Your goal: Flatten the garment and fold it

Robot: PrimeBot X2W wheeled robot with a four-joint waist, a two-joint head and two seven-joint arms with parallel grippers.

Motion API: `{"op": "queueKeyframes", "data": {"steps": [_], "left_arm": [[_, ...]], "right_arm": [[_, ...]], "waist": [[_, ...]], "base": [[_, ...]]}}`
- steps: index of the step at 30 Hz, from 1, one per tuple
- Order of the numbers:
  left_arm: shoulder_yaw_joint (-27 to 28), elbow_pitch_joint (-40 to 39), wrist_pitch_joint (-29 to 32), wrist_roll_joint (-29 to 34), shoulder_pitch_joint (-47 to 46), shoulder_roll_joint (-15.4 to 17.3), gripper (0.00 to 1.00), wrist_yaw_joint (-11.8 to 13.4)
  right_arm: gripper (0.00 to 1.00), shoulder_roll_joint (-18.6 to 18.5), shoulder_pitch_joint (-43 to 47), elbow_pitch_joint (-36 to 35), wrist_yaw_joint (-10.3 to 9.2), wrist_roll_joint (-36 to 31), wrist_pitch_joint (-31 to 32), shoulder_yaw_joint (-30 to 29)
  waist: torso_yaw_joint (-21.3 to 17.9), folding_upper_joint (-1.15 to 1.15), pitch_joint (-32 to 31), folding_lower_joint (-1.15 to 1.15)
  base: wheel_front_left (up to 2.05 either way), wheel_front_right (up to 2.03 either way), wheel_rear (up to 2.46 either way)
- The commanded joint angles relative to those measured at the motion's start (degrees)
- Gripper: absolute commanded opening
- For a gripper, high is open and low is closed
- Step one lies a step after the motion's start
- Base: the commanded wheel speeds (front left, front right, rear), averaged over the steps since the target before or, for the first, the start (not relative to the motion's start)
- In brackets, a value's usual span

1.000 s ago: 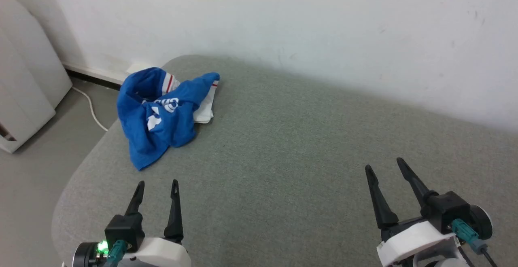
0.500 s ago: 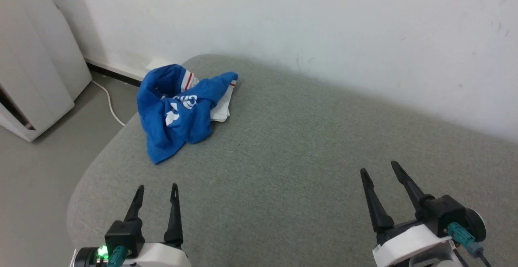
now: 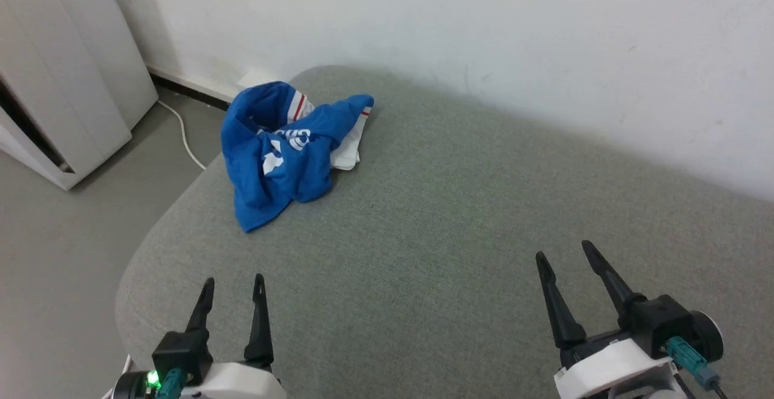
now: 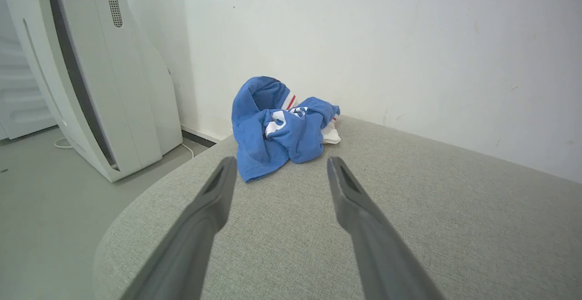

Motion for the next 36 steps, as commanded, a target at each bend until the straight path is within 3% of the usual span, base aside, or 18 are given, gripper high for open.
{"op": "queueKeyframes", "data": {"steps": [1, 8, 15, 19, 26, 29, 32, 36], "left_arm": [[-0.1, 0.7, -0.7, 0.4, -1.7, -0.1, 1.0, -0.5], [0.4, 2.9, -1.0, 0.9, -8.4, 0.9, 1.0, -2.2], [1.3, 11.1, -0.9, 0.5, -20.5, 4.4, 1.0, -4.9], [1.7, 16.8, 2.0, -0.1, -29.2, 7.6, 1.0, -6.3], [0.5, 28.9, 17.1, -3.6, -43.7, 15.5, 1.0, -9.1], [-2.8, 33.5, 25.1, -6.4, -48.5, 19.2, 1.0, -9.5], [-8.0, 35.3, 32.6, -13.1, -51.4, 22.5, 1.0, -9.5], [-11.4, 35.8, 38.2, -21.3, -54.1, 27.0, 1.0, -9.5]], "right_arm": [[1.0, 0.2, -0.3, 0.1, -0.05, -0.9, -0.7, 0.2], [1.0, 0.2, -1.6, -1.3, -0.05, -3.7, -1.0, -0.1], [1.0, 0.2, -3.7, -4.1, -0.05, -7.0, -1.0, 0.0], [1.0, 0.2, -5.3, -6.3, -0.05, -8.5, -1.0, 0.0], [1.0, -0.8, -7.6, -10.1, -0.05, -9.5, -1.0, 0.4], [1.0, -1.3, -8.6, -11.8, -0.05, -9.7, -0.7, 0.6], [1.0, -1.5, -9.1, -13.3, -0.05, -9.7, -0.4, 0.6], [1.0, -1.9, -9.5, -14.9, -0.05, -9.7, -0.1, 0.5]], "waist": [[-0.5, 0.0, 2.1, -0.01], [-2.4, 0.0, 7.5, -0.01], [-6.0, 0.0, 14.6, -0.01], [-8.0, 0.0, 18.8, -0.01], [-11.4, 0.0, 25.7, -0.01], [-12.9, 0.0, 28.4, -0.01], [-14.3, 0.0, 30.4, -0.01], [-15.7, 0.0, 32.9, -0.01]], "base": [[0.0, 0.0, 0.0], [0.0, 0.0, 0.0], [0.0, 0.0, 0.0], [0.0, 0.0, 0.0], [0.0, 0.0, 0.0], [0.0, 0.0, 0.0], [0.0, 0.0, 0.0], [0.0, 0.0, 0.0]]}}
